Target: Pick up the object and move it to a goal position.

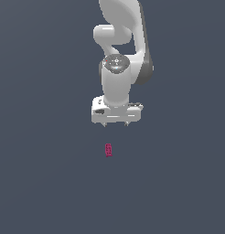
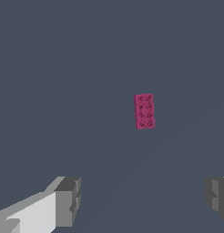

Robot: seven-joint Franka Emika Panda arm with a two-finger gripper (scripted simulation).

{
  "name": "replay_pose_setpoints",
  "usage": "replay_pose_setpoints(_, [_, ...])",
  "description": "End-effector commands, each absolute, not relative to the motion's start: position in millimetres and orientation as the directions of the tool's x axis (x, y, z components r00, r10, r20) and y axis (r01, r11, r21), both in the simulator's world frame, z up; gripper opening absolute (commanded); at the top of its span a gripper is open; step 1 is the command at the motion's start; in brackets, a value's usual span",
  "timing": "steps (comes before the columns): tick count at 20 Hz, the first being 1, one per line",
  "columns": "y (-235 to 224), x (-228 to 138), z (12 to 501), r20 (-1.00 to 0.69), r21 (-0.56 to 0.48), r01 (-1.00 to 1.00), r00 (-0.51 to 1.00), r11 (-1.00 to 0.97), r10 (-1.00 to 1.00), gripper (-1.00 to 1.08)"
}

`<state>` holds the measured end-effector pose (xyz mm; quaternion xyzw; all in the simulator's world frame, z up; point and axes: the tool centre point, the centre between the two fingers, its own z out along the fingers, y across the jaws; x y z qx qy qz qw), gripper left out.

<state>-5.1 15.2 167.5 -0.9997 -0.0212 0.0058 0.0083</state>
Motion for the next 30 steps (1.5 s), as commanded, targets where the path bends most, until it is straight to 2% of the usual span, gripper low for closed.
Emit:
replay_pose_setpoints(1, [15, -5, 167, -0.011, -0.017, 0.042, 0.999, -0.999, 0.043, 1.0])
replay_pose_setpoints(11, [43, -10, 171, -0.025, -0.048, 0.043, 0.999, -0.998, 0.044, 1.0])
replay_pose_setpoints(21, [38, -4, 164, -0.022, -0.044, 0.047, 0.999, -0.998, 0.048, 1.0])
replay_pose_setpoints(30, [17, 21, 126, -0.012, -0.028, 0.068, 0.998, -0.997, 0.068, 1.0])
